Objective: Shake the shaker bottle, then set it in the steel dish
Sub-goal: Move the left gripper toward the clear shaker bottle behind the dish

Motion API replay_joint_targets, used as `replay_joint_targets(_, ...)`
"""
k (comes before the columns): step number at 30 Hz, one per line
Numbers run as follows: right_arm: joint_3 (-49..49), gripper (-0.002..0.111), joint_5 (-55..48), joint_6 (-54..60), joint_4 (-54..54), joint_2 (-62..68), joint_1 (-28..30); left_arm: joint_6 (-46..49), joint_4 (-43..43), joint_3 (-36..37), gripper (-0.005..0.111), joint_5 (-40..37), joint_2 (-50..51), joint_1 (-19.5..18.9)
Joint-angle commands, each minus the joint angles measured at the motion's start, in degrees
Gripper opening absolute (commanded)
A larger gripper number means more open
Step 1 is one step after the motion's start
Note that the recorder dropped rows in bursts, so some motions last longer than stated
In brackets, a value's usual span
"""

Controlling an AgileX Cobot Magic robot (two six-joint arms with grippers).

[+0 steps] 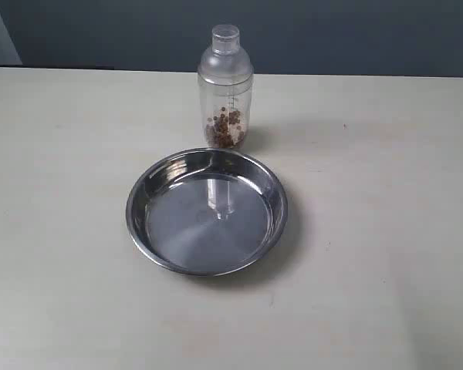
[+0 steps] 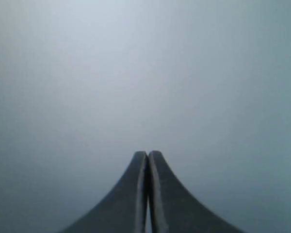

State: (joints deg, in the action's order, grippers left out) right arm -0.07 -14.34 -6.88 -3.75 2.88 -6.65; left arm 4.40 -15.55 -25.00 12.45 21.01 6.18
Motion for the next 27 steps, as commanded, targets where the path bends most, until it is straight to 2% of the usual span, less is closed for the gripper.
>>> replay_joint_targets(1, 0.07, -0.001, 0.77, 0.20, 0.20, 0.22, -0.19, -2.30, 10.38, -8.52, 0.000, 9.87, 18.01, 0.35)
replay_joint_targets(8, 0.07, -0.001, 0.77, 0.20, 0.20, 0.22, -0.19, -21.18, 28.89, -13.10, 0.000, 28.62, 42.16, 0.35)
replay_joint_targets(12, 0.07, -0.001, 0.77, 0.20, 0.20, 0.22, -0.19, -23.86, 31.04, -14.73, 0.002, 33.85, 53.40, 0.35)
replay_joint_targets(14, 0.07, -0.001, 0.91, 0.20, 0.20, 0.22, -0.19, -23.86, 32.49, -15.75, 0.010, 34.85, 58.19, 0.35)
replay_joint_targets(16, 0.07, -0.001, 0.91, 0.20, 0.20, 0.22, -0.19, -24.10, 35.46, -16.69, 0.023, 36.83, 61.87, 0.35)
replay_joint_targets(21, 0.07, -0.001, 0.91, 0.20, 0.20, 0.22, -0.19, -28.91, 44.24, -21.14, 0.070, 43.06, 70.70, 0.35)
replay_joint_targets(24, 0.07, -0.001, 0.91, 0.20, 0.20, 0.22, -0.19, -30.72, 43.99, -24.38, 0.079, 41.78, 74.82, 1.64)
replay_joint_targets(27, 0.07, -0.001, 0.91, 0.20, 0.20, 0.22, -0.19, -30.81, 43.02, -27.26, 0.080, 41.06, 78.31, 3.38)
